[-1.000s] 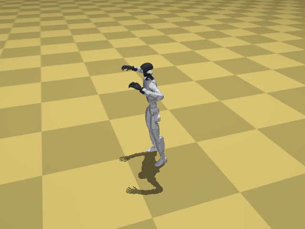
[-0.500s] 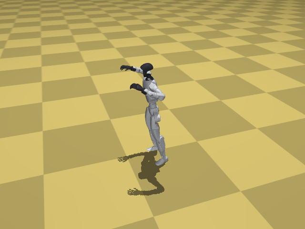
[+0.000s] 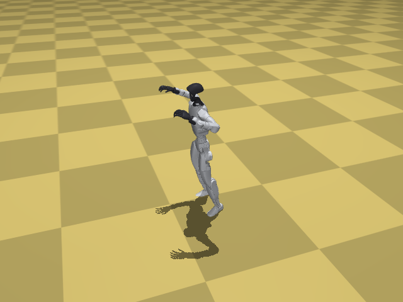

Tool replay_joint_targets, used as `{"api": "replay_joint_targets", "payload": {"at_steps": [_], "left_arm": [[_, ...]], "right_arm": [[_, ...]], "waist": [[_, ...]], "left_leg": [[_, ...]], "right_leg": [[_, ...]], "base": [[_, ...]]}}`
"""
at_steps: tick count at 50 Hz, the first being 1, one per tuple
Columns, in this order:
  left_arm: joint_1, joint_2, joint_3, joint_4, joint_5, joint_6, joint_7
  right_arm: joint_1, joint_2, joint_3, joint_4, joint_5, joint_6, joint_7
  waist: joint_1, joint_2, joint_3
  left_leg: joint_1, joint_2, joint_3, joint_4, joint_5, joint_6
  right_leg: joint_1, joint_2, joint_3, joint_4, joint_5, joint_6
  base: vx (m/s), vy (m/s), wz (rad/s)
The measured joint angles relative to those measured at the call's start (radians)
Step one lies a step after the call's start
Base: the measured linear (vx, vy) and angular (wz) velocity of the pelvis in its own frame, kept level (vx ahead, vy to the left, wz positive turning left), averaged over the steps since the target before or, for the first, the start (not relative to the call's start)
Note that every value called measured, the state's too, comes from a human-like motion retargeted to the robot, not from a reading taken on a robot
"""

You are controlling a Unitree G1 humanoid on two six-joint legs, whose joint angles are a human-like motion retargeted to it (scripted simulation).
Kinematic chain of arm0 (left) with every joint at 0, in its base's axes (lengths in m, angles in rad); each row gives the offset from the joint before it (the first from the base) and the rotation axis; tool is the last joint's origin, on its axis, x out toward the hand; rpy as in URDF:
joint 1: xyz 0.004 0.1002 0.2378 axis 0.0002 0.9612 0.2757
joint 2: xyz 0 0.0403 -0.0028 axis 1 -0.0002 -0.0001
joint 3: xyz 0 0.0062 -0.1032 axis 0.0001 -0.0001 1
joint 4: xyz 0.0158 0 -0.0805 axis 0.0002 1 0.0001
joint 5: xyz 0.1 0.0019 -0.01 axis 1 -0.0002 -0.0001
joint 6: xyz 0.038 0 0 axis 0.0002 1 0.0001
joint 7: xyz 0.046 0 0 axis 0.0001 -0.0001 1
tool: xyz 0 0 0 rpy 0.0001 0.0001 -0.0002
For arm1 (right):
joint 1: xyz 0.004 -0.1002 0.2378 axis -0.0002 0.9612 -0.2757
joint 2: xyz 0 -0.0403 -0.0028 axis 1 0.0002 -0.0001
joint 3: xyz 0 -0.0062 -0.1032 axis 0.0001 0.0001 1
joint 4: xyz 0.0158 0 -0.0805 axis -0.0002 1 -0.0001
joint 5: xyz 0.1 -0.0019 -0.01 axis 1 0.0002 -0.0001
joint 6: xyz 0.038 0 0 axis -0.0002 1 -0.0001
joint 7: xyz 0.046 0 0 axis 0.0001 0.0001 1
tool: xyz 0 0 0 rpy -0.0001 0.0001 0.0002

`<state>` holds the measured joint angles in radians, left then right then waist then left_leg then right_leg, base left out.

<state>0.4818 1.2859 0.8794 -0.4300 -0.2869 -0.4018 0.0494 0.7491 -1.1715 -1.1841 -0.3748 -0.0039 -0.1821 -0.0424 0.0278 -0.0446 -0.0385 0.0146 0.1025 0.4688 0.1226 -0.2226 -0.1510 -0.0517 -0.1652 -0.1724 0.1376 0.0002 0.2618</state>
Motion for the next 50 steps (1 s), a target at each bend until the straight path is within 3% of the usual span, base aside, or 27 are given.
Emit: {"api": "replay_joint_targets", "payload": {"at_steps": [25, 35, 40, 45, 50], "left_arm": [[-0.002, -0.005, -0.020, -0.005, 0.011, 0.001, -0.003], [-0.031, -0.002, -0.070, 0.013, 0.042, 0.008, 0.014], [-0.057, -0.016, -0.091, 0.021, 0.067, 0.020, -0.005], [-0.079, -0.039, -0.117, 0.015, 0.082, 0.020, -0.014], [-0.170, -0.115, -0.209, 0.018, 0.064, 0.015, 0.024]], "right_arm": [[-0.026, 0.012, 0.052, 0.019, -0.004, -0.001, 0.002], [-0.055, 0.024, 0.111, 0.043, 0.001, -0.008, 0.001], [-0.061, 0.037, 0.123, 0.043, 0.011, -0.018, 0.011], [-0.063, 0.038, 0.137, 0.037, 0.016, -0.028, 0.017], [-0.114, 0.030, 0.213, 0.029, 0.024, -0.032, -0.026]], "waist": [[-0.009, 0.009, 0.015], [-0.048, 0.062, 0.054], [-0.063, 0.069, 0.069], [-0.078, 0.050, 0.080], [-0.098, 0.016, 0.102]], "left_leg": [[0.027, -0.051, -0.012, 0.021, 0.009, 0.028], [0.061, -0.014, -0.052, 0.022, 0.015, 0.039], [0.066, 0.000, -0.065, 0.040, 0.002, 0.037], [0.059, -0.008, -0.078, 0.065, 0.002, 0.033], [0.063, -0.044, -0.094, 0.082, 0.004, 0.031]], "right_leg": [[-0.017, -0.073, 0.003, 0.097, 0.095, 0.000], [-0.125, -0.081, -0.070, 0.358, 0.225, -0.091], [-0.186, -0.081, -0.123, 0.479, 0.161, -0.133], [-0.207, -0.025, -0.119, 0.369, 0.059, -0.129], [-0.188, 0.020, -0.120, 0.083, 0.060, -0.082]], "base": [[0.04, 0.11, 0.02], [0.05, 0.12, 0.15], [0.07, 0.07, 0.12], [0.10, 0.01, 0.11], [0.13, -0.03, 0.16]]}}
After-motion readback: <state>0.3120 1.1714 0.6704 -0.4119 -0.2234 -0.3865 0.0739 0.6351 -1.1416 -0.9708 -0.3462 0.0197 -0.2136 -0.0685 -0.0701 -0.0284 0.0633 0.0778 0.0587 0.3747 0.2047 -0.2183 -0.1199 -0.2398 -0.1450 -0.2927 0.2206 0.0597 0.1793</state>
